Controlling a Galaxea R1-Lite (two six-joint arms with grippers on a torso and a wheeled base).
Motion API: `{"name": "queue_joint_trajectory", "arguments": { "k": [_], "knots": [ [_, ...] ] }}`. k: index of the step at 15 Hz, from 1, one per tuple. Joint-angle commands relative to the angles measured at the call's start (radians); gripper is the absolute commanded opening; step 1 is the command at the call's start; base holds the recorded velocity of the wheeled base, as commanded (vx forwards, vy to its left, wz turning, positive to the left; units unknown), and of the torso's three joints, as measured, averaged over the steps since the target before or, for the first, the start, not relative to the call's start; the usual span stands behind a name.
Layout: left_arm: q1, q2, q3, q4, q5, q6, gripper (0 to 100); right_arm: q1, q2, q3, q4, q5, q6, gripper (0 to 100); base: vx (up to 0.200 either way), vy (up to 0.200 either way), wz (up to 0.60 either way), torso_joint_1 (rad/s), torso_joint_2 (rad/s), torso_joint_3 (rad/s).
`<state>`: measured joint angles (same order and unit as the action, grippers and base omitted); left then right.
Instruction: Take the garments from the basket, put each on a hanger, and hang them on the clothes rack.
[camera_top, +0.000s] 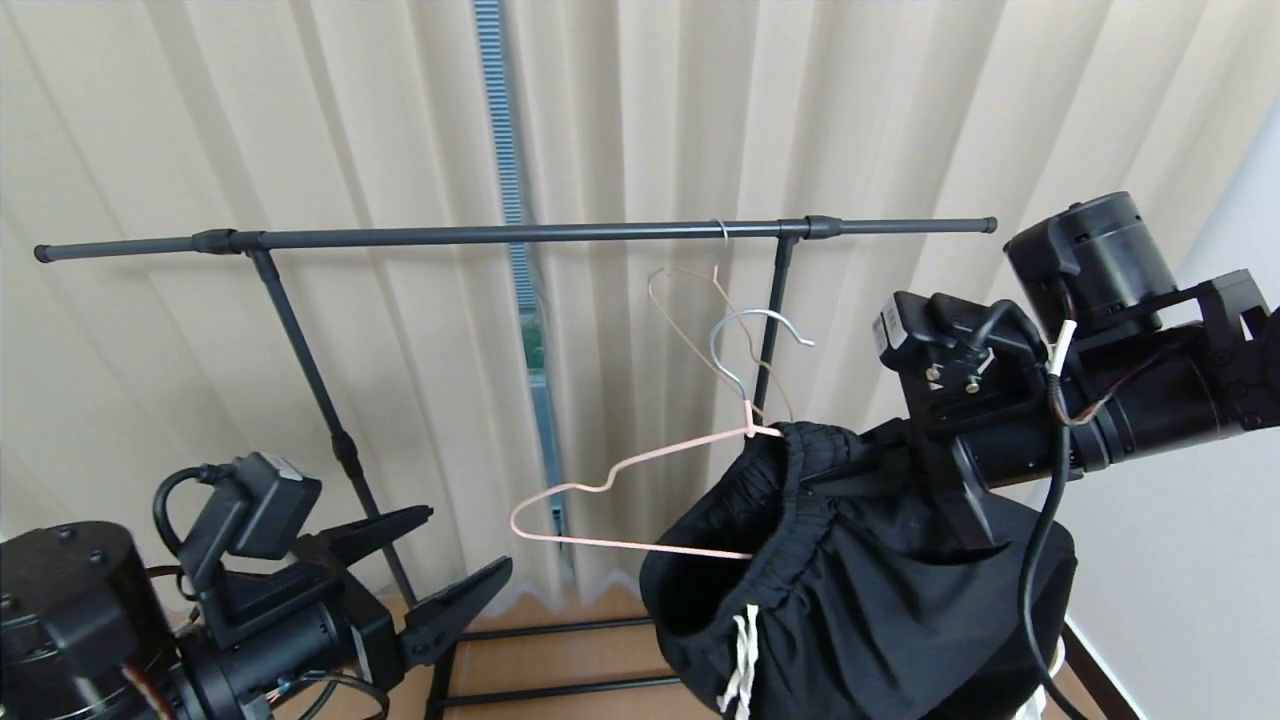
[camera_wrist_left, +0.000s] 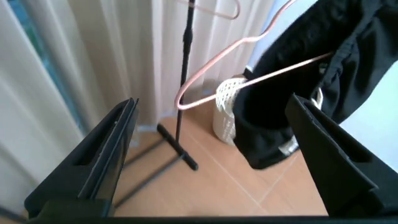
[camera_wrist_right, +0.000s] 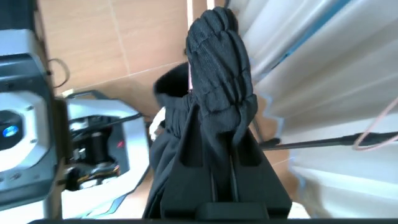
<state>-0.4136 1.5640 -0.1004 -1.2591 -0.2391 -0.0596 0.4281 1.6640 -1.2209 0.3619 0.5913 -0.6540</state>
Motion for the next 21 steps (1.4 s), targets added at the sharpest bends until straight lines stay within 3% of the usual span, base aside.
{"name": "queue_joint_trajectory", "arguments": {
  "k": [1,3,5,7,10,16,21],
  "knots": [
    [-0.047,-0.001,-0.139,0.168,0.066,-0.039,100,-0.026,-0.032,0.116,-0.109,-0.001,0.004,0,0.000,0.000,0.00,0.000,0.00,0.000],
    [-0.142,-0.009,-0.283,0.431,0.146,-0.123,100,-0.063,-0.043,0.268,-0.308,-0.001,0.011,0,0.000,0.000,0.00,0.000,0.00,0.000],
    [-0.206,0.024,-0.358,0.563,0.159,-0.186,100,-0.084,-0.036,0.348,-0.462,0.002,0.048,0,0.000,0.000,0.00,0.000,0.00,0.000],
    [-0.267,0.114,-0.395,0.583,0.215,-0.206,100,-0.086,-0.050,0.362,-0.560,-0.002,0.132,0,0.000,0.000,0.00,0.000,0.00,0.000],
    [-0.307,0.214,-0.453,0.581,0.241,-0.209,100,-0.086,-0.102,0.363,-0.563,-0.001,0.200,0,0.000,0.000,0.00,0.000,0.00,0.000],
    [-0.313,0.389,-0.616,0.578,0.258,-0.253,100,-0.075,-0.188,0.405,-0.569,0.004,0.218,0,0.000,0.000,0.00,0.000,0.00,0.000],
    [-0.312,0.410,-0.630,0.569,0.265,-0.255,100,-0.052,-0.233,0.425,-0.567,0.005,0.223,0,0.000,0.000,0.00,0.000,0.00,0.000]
  ]
}}
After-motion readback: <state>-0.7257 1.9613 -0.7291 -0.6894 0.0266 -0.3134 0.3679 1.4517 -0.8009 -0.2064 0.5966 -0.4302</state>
